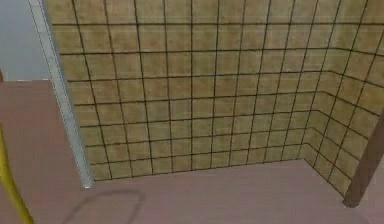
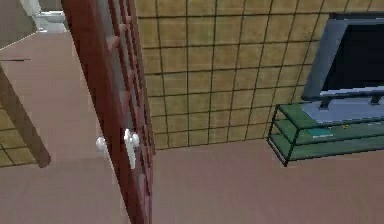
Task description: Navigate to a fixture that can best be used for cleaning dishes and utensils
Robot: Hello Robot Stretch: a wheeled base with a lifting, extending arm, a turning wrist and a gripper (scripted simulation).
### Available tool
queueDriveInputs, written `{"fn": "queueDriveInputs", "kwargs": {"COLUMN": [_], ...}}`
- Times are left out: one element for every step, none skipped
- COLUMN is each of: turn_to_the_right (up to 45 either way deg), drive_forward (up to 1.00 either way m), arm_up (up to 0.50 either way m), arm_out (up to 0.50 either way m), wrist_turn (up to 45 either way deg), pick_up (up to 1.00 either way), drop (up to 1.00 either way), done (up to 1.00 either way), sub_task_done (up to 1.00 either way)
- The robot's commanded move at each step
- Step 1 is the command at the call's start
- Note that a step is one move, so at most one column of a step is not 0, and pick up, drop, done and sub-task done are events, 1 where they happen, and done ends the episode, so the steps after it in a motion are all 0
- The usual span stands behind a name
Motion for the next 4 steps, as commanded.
{"fn": "queueDriveInputs", "kwargs": {"turn_to_the_right": [-12.0, 0.0, 36.0, 0.0], "drive_forward": [0.00, 0.05, 0.00, 0.75], "arm_up": [0.00, 0.00, 0.00, 0.00], "arm_out": [0.00, 0.00, 0.00, 0.00], "wrist_turn": [0.0, 0.0, 0.0, 0.0], "pick_up": [0.00, 0.00, 0.00, 0.00], "drop": [0.00, 0.00, 0.00, 0.00], "done": [0.00, 0.00, 0.00, 0.00], "sub_task_done": [0.00, 0.00, 0.00, 0.00]}}
